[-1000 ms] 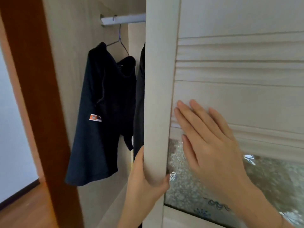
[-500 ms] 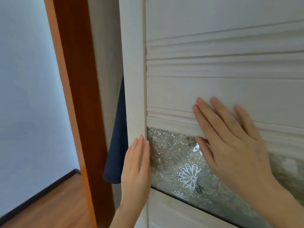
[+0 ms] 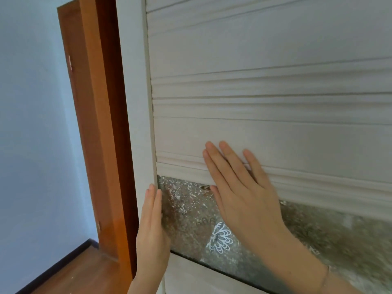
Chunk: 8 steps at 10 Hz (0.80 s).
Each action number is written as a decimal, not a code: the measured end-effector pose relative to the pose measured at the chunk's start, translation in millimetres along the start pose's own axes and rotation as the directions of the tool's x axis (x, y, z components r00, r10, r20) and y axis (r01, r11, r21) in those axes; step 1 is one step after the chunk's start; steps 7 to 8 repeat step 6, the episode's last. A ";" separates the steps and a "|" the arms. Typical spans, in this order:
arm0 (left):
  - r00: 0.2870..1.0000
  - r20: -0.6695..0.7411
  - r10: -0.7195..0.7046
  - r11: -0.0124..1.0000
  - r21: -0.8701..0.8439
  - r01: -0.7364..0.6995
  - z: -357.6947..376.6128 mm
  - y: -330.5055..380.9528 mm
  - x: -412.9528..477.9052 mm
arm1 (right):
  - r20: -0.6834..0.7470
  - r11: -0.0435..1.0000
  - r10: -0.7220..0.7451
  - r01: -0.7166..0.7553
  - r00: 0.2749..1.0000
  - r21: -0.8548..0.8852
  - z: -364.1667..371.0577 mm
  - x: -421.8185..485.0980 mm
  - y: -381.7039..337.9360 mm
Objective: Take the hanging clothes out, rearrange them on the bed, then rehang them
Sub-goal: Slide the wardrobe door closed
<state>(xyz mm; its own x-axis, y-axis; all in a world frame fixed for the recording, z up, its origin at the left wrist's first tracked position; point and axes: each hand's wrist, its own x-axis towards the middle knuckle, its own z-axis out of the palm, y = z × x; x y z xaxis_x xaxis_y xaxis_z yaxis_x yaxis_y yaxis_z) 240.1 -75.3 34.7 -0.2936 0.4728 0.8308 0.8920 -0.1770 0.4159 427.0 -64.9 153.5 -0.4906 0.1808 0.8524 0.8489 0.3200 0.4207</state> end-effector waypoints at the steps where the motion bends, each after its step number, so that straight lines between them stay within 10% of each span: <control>1: 1.000 -0.005 0.008 0.999 -0.036 -0.008 -5.4 -19.3 6.3 | 0.034 1.000 0.007 -0.007 0.999 -0.003 6.0 14.0 -22.7; 8: 0.994 0.013 0.111 0.993 0.041 -0.111 -25.9 -10.4 7.1 | 0.115 0.939 -0.057 0.014 0.992 0.342 -17.3 8.9 -12.5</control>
